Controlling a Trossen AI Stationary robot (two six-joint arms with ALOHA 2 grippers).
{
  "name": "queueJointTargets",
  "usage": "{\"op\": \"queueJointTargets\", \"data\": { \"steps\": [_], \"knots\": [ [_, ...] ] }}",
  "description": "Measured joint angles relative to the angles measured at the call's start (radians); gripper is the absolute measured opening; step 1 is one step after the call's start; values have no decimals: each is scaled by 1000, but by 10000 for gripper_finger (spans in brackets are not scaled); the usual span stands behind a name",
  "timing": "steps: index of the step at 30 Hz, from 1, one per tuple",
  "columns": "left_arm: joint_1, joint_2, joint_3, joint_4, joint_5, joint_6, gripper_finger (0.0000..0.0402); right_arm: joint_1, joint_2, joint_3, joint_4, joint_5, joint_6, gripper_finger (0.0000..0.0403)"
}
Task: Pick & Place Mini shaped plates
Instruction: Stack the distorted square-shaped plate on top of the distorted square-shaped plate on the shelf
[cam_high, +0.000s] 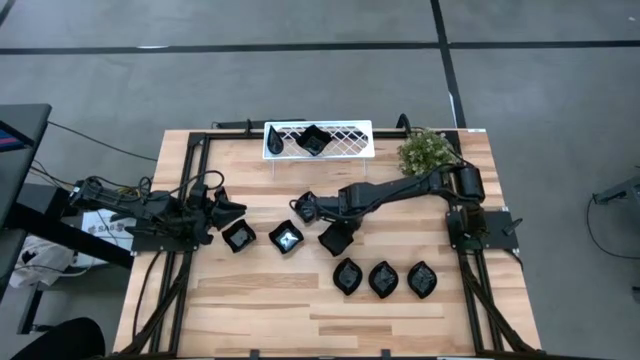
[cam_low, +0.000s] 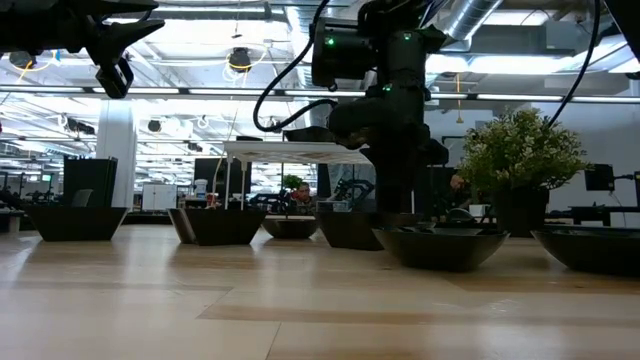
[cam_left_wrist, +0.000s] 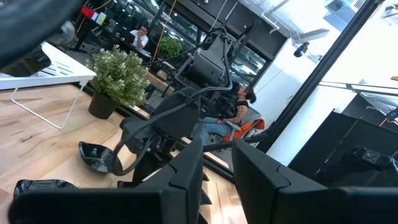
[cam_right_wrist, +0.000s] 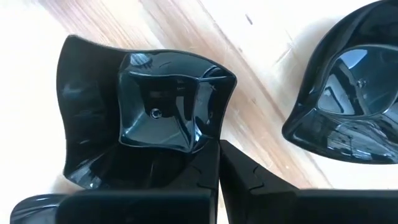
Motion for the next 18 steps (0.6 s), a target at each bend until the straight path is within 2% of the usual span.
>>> {"op": "queueJointTargets", "data": {
  "steps": [11,18],
  "knots": [
    [0,0,0,0,0,3,88,-1,0,0,11,-33,-17,3],
    [0,0,0,0,0,3,88,4,0,0,13,-26,-32,46]
  ]
}}
